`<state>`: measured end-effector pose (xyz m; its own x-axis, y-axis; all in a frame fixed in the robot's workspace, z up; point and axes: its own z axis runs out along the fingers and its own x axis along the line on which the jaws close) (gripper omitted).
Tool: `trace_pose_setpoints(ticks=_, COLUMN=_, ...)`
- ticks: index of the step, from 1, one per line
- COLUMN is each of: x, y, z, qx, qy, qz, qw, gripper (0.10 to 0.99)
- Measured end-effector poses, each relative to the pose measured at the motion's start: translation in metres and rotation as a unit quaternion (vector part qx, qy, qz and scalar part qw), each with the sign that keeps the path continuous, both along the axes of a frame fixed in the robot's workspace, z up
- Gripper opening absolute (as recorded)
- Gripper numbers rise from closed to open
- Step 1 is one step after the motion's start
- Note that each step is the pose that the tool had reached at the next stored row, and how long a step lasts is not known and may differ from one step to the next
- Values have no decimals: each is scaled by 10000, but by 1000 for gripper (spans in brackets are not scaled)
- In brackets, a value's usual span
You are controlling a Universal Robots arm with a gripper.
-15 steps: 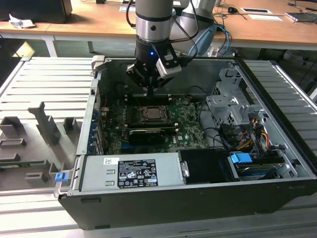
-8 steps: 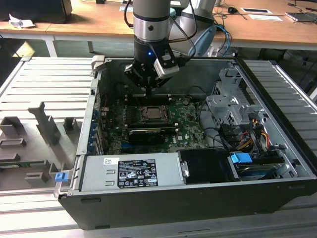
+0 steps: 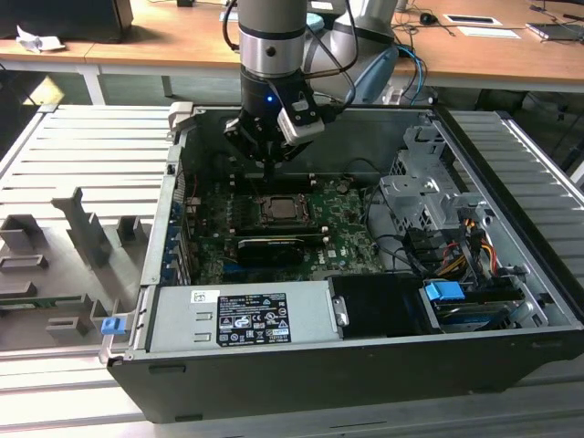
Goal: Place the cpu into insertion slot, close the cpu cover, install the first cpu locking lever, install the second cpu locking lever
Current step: 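Install the first cpu locking lever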
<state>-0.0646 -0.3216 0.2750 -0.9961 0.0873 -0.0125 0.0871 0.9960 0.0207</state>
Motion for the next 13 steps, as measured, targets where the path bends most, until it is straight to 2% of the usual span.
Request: trace_pose_setpoints(ticks=13, x=-132, y=0, z=-5, qx=1, qy=-35, qz=33, qw=10000, gripper=106)
